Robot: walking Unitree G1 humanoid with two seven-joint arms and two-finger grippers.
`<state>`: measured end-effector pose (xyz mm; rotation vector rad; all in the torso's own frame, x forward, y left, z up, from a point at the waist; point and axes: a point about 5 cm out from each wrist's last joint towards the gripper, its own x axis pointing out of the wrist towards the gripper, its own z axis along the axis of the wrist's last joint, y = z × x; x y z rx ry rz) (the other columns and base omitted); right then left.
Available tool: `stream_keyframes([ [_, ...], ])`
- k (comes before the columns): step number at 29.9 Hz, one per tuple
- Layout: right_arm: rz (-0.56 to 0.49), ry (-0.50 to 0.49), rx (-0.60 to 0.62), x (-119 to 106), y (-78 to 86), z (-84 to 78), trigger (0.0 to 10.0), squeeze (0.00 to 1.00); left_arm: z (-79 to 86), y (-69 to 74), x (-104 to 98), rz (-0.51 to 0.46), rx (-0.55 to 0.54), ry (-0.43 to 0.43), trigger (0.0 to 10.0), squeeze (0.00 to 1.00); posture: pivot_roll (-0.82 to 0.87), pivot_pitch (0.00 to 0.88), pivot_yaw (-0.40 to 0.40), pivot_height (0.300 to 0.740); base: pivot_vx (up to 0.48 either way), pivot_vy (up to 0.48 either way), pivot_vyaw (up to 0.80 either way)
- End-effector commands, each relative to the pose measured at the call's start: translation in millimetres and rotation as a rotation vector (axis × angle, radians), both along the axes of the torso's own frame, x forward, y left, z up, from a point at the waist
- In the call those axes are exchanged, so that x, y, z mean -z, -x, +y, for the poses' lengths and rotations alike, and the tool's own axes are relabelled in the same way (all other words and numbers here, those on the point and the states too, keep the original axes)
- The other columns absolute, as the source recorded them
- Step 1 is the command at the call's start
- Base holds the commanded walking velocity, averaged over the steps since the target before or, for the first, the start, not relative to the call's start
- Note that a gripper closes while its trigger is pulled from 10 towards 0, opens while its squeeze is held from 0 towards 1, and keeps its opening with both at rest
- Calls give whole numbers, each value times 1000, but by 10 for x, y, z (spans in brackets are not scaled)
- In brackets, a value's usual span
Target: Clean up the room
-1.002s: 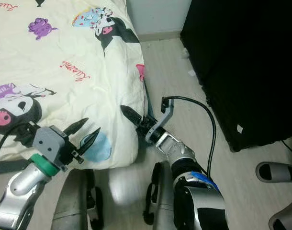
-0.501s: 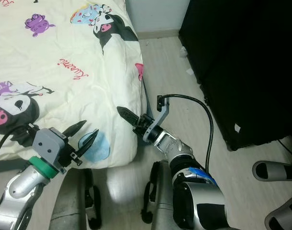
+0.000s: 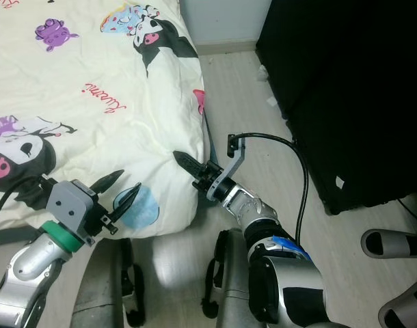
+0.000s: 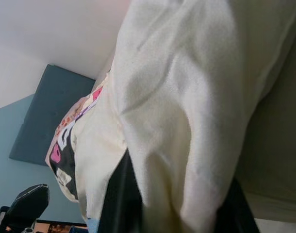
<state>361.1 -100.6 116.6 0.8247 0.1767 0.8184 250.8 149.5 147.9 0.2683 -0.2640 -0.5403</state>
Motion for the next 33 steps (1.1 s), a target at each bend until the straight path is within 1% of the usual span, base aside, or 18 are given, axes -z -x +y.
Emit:
stream_keyframes([
  [1,22,11,18,65,20,-30,0,0,3,37,63,30,-4,-15,10000,0,141,332,-13,604,0,0,0],
  [4,22,26,36,65,10,-53,0,0,4,34,63,30,-6,-15,10000,0,139,332,-11,604,0,0,0],
  [5,26,47,49,76,7,-78,0,0,2,32,61,28,-6,-15,10000,0,137,330,-13,604,0,0,0],
  [7,26,47,49,76,7,-78,0,0,2,32,61,28,-6,-15,10000,0,137,330,-13,604,0,0,0],
  [10,28,75,80,98,11,-129,0,0,3,28,52,24,-10,-14,10000,0,136,327,-15,604,0,0,0],
  [15,20,77,109,126,42,-198,0,0,7,27,50,22,-13,-12,10000,0,131,321,-11,604,0,0,0],
  [16,12,71,117,138,71,-234,0,0,4,22,51,21,-11,-12,10000,0,126,318,-8,604,0,0,0],
  [18,12,71,117,138,71,-234,0,0,4,22,51,21,-11,-12,10000,0,126,318,-8,604,0,0,0],
  [19,3,64,120,145,107,-260,0,0,-1,16,52,21,-9,-12,10000,0,124,316,-6,604,0,0,0],
  [20,3,64,120,145,107,-260,0,0,-1,16,52,21,-9,-12,10000,0,124,316,-6,604,0,0,0],
  [21,-7,59,118,151,156,-276,0,0,-7,10,54,20,-6,-12,10000,0,123,309,-5,604,0,0,0],
  [23,-7,59,118,151,156,-276,0,0,-7,10,54,20,-6,-12,10000,0,123,309,-5,604,0,0,0],
  [24,-24,54,121,142,293,-313,0,0,-16,5,53,19,-2,-13,10000,0,121,303,-5,604,0,0,0],
  [27,-28,52,125,132,342,-325,0,0,-17,5,52,18,-1,-13,10000,0,121,303,-5,604,0,0,0],
  [29,-41,63,139,101,439,-367,0,0,-17,7,52,17,2,-14,10000,0,120,294,-1,604,0,0,0],
  [31,-41,63,139,101,439,-367,0,0,-17,7,52,17,2,-14,10000,0,120,294,-1,604,0,0,0],
  [32,-49,72,152,76,479,-410,0,0,-17,7,50,16,4,-14,10000,0,122,290,1,604,0,0,0],
  [33,-49,72,152,76,479,-410,0,0,-17,7,50,16,4,-14,10000,0,122,290,1,604,0,0,0],
])
